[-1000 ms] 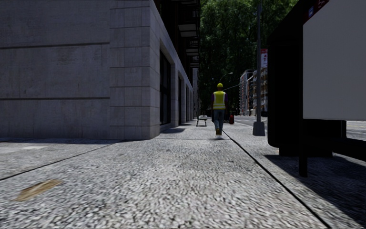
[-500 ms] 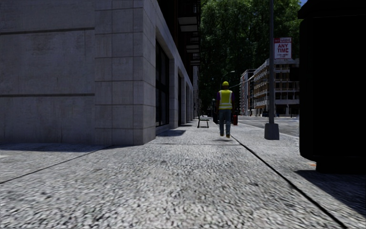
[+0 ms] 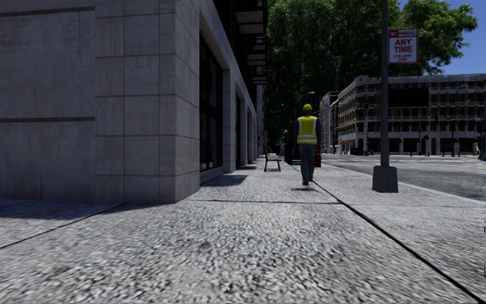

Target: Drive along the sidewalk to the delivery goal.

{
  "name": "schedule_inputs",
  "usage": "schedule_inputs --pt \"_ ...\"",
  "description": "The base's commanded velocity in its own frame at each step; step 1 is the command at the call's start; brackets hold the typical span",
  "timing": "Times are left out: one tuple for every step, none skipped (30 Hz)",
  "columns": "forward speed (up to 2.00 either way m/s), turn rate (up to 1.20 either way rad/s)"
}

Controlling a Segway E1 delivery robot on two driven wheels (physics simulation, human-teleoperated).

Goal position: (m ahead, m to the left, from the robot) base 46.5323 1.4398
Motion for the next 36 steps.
schedule_inputs --pt "2.00 0.00" --pt "2.00 0.00" --pt "2.00 0.00" --pt "2.00 0.00" --pt "2.00 0.00" --pt "2.00 0.00" --pt "2.00 0.00" --pt "2.00 0.00" --pt "2.00 0.00" --pt "2.00 0.00" --pt "2.00 0.00" --pt "2.00 0.00" --pt "2.00 0.00" --pt "2.00 0.00" --pt "2.00 0.00" --pt "2.00 0.00" --pt "2.00 0.00" --pt "2.00 0.00" --pt "2.00 0.00" --pt "2.00 0.00" --pt "2.00 0.00" --pt "2.00 0.00" --pt "2.00 0.00" --pt "2.00 0.00" --pt "2.00 0.00" --pt "2.00 0.00" --pt "2.00 0.00" --pt "2.00 0.00" --pt "2.00 0.00" --pt "2.00 0.00" --pt "2.00 0.00" --pt "2.00 0.00" --pt "2.00 0.00" --pt "2.00 0.00" --pt "2.00 0.00" --pt "2.00 0.00"
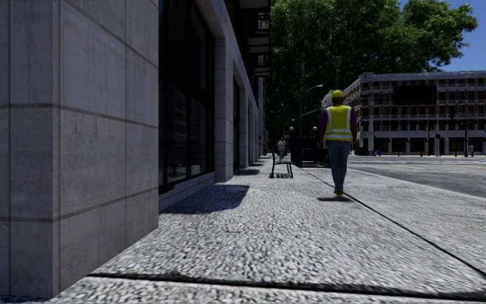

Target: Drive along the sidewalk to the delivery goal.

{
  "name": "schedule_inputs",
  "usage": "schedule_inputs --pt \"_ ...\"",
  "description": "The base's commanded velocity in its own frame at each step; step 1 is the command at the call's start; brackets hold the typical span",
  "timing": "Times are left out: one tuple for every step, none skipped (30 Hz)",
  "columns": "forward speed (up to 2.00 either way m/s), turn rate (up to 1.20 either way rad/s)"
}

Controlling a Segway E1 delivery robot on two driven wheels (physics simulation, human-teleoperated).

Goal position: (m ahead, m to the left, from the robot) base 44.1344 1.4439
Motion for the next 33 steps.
schedule_inputs --pt "2.00 0.00" --pt "2.00 0.00" --pt "2.00 0.00" --pt "2.00 0.00" --pt "2.00 0.00" --pt "2.00 0.00" --pt "2.00 0.00" --pt "2.00 0.00" --pt "2.00 0.00" --pt "2.00 0.00" --pt "2.00 0.00" --pt "2.00 0.00" --pt "2.00 0.00" --pt "2.00 0.00" --pt "2.00 0.00" --pt "2.00 0.00" --pt "2.00 0.00" --pt "2.00 0.00" --pt "2.00 0.00" --pt "2.00 0.00" --pt "2.00 0.00" --pt "2.00 0.00" --pt "2.00 0.00" --pt "2.00 0.00" --pt "2.00 0.00" --pt "2.00 0.00" --pt "2.00 0.00" --pt "2.00 0.00" --pt "2.00 0.00" --pt "2.00 0.00" --pt "2.00 0.00" --pt "2.00 0.00" --pt "2.00 0.00"
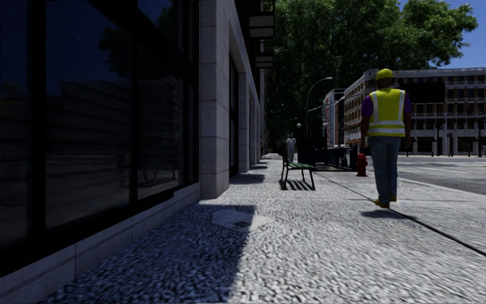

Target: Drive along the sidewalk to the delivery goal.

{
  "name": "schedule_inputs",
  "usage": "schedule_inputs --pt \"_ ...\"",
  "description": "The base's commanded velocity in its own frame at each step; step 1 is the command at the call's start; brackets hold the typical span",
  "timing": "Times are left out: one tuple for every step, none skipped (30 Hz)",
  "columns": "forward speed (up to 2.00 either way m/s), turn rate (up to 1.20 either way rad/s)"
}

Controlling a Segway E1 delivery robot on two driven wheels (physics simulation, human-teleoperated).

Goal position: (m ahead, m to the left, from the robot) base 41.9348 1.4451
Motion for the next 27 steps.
schedule_inputs --pt "2.00 0.00" --pt "2.00 0.00" --pt "2.00 0.00" --pt "2.00 0.00" --pt "2.00 0.00" --pt "2.00 0.00" --pt "2.00 0.00" --pt "2.00 0.00" --pt "2.00 -0.15" --pt "2.00 -0.24" --pt "2.00 -0.27" --pt "2.00 -0.28" --pt "2.00 -0.28" --pt "2.00 -0.28" --pt "2.00 -0.28" --pt "2.00 -0.28" --pt "2.00 -0.28" --pt "2.00 -0.28" --pt "2.00 -0.28" --pt "2.00 -0.28" --pt "2.00 -0.28" --pt "2.00 -0.28" --pt "2.00 -0.28" --pt "2.00 -0.28" --pt "2.00 -0.28" --pt "2.00 -0.28" --pt "2.00 -0.28"
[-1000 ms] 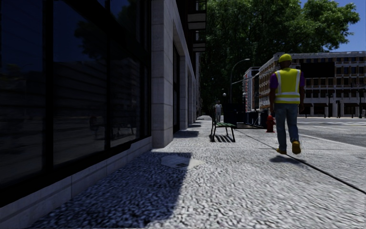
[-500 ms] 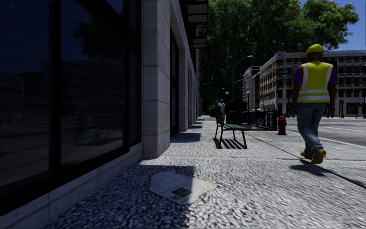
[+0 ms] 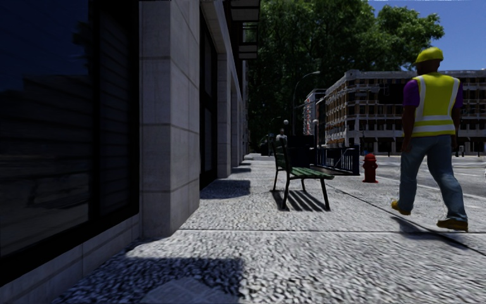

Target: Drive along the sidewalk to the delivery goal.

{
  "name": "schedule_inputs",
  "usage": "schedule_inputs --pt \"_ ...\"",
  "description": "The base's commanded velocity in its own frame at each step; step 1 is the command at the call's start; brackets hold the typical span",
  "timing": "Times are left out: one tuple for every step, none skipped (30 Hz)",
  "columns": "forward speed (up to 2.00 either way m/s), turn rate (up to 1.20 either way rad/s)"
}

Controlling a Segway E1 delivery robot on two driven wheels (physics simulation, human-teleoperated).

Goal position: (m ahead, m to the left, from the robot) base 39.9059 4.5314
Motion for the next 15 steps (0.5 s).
schedule_inputs --pt "2.00 -0.19" --pt "2.00 -0.13" --pt "2.00 -0.10" --pt "2.00 0.00" --pt "2.00 0.00" --pt "2.00 0.00" --pt "2.00 0.00" --pt "2.00 0.00" --pt "2.00 0.00" --pt "2.00 0.00" --pt "2.00 0.00" --pt "2.00 0.00" --pt "2.00 0.00" --pt "2.00 0.00" --pt "2.00 0.00"
